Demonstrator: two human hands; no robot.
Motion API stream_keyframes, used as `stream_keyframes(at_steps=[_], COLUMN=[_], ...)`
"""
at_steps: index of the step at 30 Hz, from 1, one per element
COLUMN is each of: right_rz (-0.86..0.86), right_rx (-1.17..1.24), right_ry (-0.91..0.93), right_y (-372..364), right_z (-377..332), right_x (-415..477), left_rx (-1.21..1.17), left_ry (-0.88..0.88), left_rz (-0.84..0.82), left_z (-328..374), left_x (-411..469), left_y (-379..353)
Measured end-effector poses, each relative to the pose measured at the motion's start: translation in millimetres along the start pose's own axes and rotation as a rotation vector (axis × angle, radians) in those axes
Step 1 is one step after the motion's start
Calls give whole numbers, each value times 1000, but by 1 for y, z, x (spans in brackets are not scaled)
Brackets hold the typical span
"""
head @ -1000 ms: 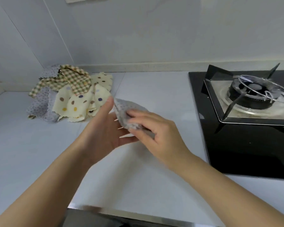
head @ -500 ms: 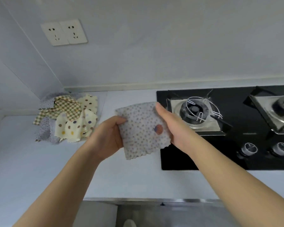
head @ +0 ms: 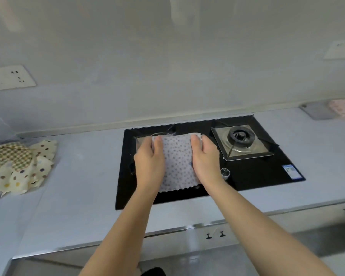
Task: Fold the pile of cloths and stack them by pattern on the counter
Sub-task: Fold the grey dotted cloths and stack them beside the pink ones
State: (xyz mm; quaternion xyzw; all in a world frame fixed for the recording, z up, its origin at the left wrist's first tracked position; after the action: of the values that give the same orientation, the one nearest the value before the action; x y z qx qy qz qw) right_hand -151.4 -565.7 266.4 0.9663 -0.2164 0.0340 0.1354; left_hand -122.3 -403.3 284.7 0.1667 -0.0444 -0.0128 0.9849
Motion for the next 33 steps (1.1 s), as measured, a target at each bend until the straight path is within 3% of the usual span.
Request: stream_keyframes(at_steps=[13, 17, 21, 26, 29, 33], right_rz=[51, -30, -53, 130, 231, 306], right_rx=[-105, 72, 164, 4, -212, -316], right_ry=[-52, -296, -584, -488, -416, -356], right_y=[182, 240, 316, 436, 494, 565], right_z=[68, 118, 175, 219, 242, 287], right_x=[84, 133, 171, 211, 232, 278], left_rx=[-92, -132, -94, 79, 140, 214], left_ry=[27, 71, 156, 116, 70, 66], left_rz=[-50, -87, -224, -360, -387, -393], left_z=[37, 44, 48, 85, 106, 113], left_x=[21, 45, 70, 75, 73, 85], left_y=[-203, -289, -393, -532, -600, -700])
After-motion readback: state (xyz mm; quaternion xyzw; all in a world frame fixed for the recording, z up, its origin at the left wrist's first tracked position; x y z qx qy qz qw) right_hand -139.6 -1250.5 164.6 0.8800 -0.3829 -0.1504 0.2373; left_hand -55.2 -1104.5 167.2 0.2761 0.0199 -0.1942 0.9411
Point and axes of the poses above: each hand's wrist, its own x-axis towards the middle knuckle, its own y-axis out of the back of the hand, z = x × y, the point moved 7 cm from there along x, towards the middle knuckle, and after that the axes turned 8 degrees about -z, right-handed, at the moved point
